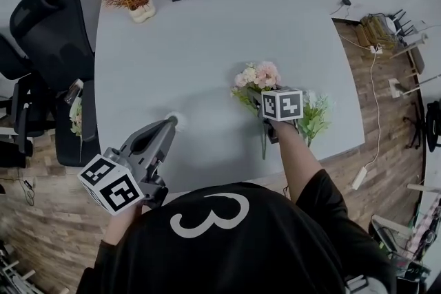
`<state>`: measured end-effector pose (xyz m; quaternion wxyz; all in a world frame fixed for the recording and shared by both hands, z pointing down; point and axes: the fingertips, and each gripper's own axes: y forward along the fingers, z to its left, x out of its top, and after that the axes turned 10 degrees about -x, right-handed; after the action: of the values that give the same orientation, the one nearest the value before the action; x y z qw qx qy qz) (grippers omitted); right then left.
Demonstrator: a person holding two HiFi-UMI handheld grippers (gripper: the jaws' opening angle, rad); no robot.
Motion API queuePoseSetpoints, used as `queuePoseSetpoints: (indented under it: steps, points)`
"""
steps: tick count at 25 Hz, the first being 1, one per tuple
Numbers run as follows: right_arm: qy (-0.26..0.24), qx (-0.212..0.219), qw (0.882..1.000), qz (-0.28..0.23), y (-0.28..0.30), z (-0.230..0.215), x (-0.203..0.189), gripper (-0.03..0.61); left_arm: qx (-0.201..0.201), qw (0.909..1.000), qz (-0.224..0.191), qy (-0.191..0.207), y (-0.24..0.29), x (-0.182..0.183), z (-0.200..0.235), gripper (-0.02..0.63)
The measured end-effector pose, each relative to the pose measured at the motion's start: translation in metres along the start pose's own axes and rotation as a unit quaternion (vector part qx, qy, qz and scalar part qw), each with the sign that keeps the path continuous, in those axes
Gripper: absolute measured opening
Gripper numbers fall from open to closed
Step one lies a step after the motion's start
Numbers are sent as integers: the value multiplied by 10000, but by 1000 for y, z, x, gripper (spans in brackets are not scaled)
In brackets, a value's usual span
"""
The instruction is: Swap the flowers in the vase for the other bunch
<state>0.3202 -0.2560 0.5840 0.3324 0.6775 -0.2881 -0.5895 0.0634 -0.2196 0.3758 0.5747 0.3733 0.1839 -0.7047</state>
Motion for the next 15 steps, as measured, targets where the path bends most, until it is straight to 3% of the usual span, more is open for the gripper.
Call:
queuePoseSetpoints:
  steps: [6,15]
  points:
    - [-73,-35,9999,87,1,-1,0,185,30,10000,63,8,-8,-2,0,12]
    - [0,-23,10000,-23,-17,4,7,127,61,10000,-16,-41,-32,-8,-2,11]
